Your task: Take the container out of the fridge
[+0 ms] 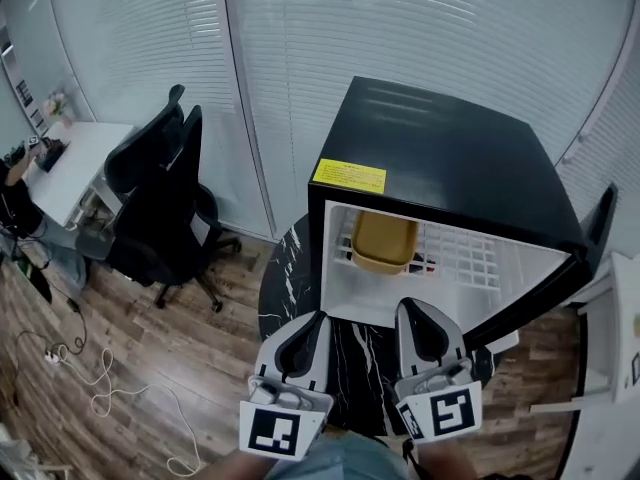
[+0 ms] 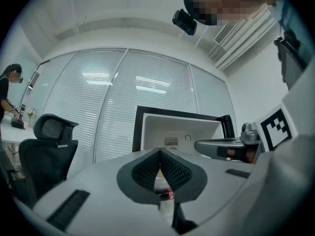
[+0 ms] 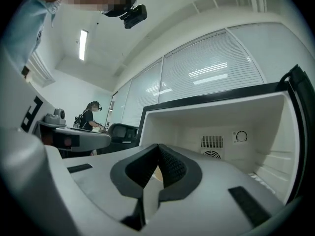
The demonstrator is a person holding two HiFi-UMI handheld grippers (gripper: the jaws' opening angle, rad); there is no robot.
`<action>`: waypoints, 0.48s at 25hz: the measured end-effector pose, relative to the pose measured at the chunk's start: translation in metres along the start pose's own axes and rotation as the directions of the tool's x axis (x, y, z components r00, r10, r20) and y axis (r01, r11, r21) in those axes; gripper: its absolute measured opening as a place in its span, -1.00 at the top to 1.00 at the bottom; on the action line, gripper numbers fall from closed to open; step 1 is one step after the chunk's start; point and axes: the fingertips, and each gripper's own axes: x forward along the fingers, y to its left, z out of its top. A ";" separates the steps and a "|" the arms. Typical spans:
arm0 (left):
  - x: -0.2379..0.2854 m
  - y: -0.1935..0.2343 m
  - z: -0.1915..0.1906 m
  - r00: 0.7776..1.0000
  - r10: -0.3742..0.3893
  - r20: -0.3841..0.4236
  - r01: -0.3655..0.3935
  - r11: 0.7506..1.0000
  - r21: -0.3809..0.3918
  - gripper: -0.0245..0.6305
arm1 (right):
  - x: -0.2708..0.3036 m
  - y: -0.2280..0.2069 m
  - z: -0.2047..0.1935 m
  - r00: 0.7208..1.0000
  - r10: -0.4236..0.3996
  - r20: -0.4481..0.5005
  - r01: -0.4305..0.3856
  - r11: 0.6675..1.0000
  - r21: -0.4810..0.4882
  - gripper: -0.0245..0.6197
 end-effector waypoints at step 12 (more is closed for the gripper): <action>0.030 -0.010 -0.001 0.999 -0.051 -0.001 0.051 0.999 0.004 0.88 | 0.018 -0.028 0.013 1.000 -0.016 0.018 0.016 0.999 -0.037 0.88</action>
